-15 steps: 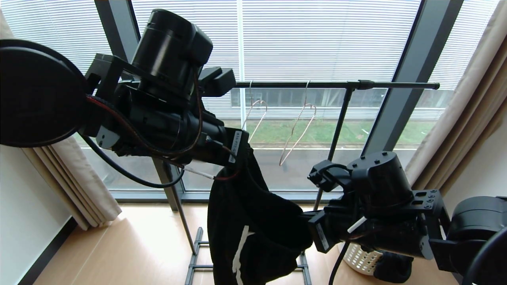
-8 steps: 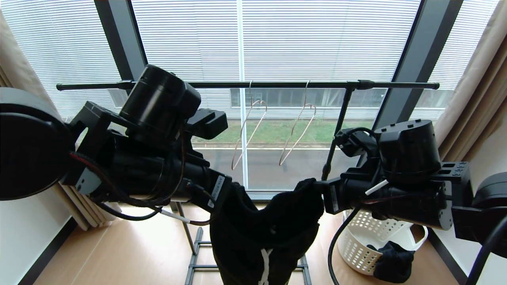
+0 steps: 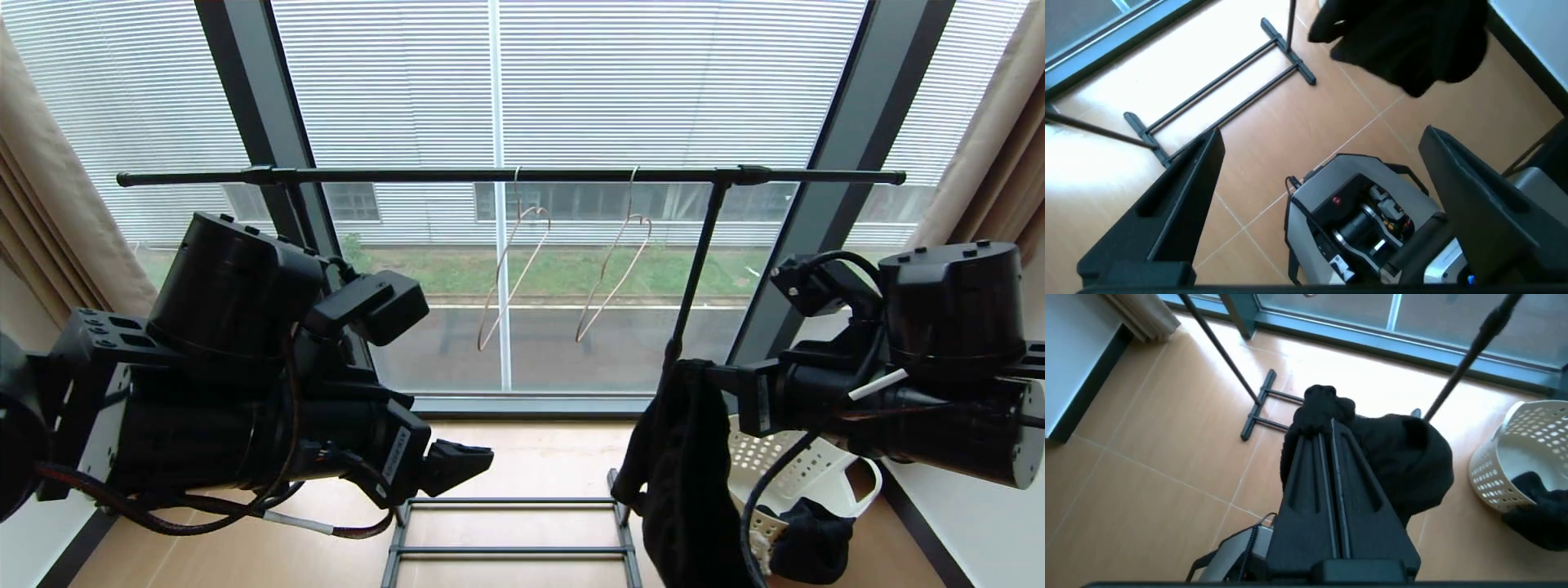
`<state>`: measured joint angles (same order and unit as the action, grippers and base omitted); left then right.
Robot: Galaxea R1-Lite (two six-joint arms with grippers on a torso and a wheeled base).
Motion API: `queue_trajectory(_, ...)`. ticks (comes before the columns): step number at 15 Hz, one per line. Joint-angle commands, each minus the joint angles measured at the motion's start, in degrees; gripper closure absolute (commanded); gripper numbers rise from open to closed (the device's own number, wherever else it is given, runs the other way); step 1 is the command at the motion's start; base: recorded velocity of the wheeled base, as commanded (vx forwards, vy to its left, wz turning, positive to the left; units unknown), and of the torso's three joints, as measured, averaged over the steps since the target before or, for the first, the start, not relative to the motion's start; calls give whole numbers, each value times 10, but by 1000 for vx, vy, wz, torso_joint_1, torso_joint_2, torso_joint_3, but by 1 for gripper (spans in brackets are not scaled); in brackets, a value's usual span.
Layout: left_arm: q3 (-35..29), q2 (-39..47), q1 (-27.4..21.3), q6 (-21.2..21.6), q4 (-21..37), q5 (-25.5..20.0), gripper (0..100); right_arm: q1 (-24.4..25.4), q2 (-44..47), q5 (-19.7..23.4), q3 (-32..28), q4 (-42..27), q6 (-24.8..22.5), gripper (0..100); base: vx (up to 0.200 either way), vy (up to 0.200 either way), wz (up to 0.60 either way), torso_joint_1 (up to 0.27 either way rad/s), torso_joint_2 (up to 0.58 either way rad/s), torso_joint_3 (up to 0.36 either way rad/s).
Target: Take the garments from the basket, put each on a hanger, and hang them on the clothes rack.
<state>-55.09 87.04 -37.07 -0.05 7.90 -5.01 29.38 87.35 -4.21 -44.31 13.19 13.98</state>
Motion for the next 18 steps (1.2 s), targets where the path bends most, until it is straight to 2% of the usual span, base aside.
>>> queue_trajectory(1,14,-4,13,0,-6,5,0,-35,-31,0,19,-3,-19,100,0,0,0,0,0,0)
queue_trajectory(6,5,19,39,0,-8,8,0,-39,-37,-1,19,-4,-30,100,200,0,0,-5,-2,5)
queue_trajectory(8,3,28,43,2,-13,9,0,-58,-37,-1,21,-5,-50,100,200,0,0,17,5,0)
queue_trajectory(11,5,52,44,1,-65,13,0,-81,-37,-22,22,-6,-78,100,67,0,0,2,1,-1)
queue_trajectory(14,-34,106,56,24,-74,32,0,-82,-38,-33,29,-5,-99,100,0,0,0,0,0,0)
queue_trajectory(15,-69,136,67,51,-74,42,0,-82,-38,-34,28,-4,-101,100,0,0,0,0,0,0)
queue_trajectory(16,-96,160,73,59,-74,54,0,-82,-38,-34,27,-4,-101,100,0,0,0,0,0,0)
queue_trajectory(18,-150,205,77,59,-74,72,0,-82,-38,-34,27,-4,-102,100,0,0,0,0,0,0)
